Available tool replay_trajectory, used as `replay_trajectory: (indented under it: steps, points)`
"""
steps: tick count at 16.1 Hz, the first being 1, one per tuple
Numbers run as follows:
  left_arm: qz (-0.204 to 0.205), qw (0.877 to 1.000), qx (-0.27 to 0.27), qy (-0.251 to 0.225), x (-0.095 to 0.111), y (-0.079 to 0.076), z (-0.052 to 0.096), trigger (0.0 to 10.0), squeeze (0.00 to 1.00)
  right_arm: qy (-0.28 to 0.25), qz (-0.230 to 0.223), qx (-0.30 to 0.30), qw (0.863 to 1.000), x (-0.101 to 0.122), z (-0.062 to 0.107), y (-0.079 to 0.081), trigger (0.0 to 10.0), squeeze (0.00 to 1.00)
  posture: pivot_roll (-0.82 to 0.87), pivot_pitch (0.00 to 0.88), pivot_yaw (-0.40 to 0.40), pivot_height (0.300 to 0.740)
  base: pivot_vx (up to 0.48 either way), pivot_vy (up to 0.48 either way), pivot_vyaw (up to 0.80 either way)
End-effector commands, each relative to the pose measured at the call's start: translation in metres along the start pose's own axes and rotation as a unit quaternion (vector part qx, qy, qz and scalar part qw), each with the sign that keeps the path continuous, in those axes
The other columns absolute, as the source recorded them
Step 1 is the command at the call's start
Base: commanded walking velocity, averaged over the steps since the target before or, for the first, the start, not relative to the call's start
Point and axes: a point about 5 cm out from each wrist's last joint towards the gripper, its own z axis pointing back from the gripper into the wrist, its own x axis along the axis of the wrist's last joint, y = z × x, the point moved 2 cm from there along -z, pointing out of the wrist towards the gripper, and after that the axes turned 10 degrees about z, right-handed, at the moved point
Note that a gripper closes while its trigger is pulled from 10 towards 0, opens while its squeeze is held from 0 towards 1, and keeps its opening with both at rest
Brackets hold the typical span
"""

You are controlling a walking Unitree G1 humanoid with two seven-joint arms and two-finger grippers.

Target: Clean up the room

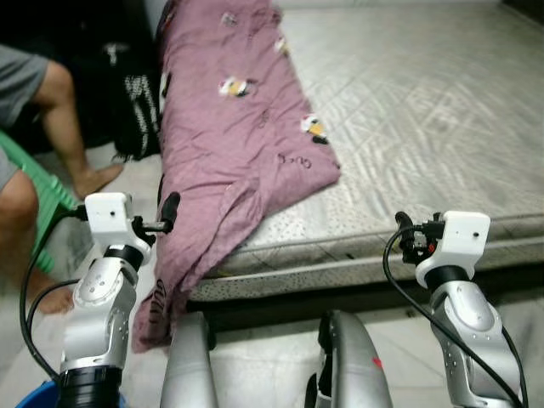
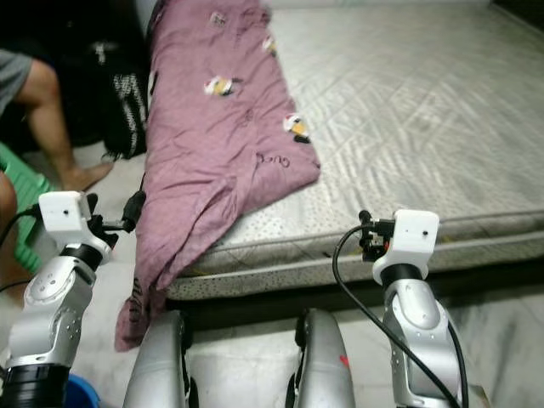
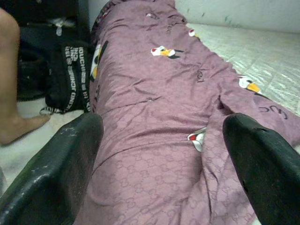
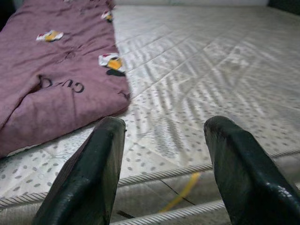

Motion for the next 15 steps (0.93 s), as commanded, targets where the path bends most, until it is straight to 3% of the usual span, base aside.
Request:
replay_trajectory:
  steps: [1,11,15]
  points:
    - [-0.003,1.0,0.002,0.002,0.0,0.004,0.0,10.0,0.0,-0.006,-0.002,0.003,1.0,0.005,0.0,0.0,10.0,0.0,-0.03,0.063,-0.008,0.585,0.289,0.0,0.0]
    - [0.004,1.0,0.001,0.004,-0.003,0.002,-0.001,10.0,0.0,-0.003,0.002,-0.006,1.0,0.006,0.002,-0.008,10.0,0.0,-0.04,0.074,-0.008,0.585,0.354,0.0,0.0]
    - [0.009,1.0,0.001,0.016,-0.009,0.0,-0.006,10.0,0.0,0.001,0.006,-0.015,1.0,0.005,0.003,-0.013,10.0,0.0,-0.05,0.078,-0.008,0.585,0.0,0.0,0.0]
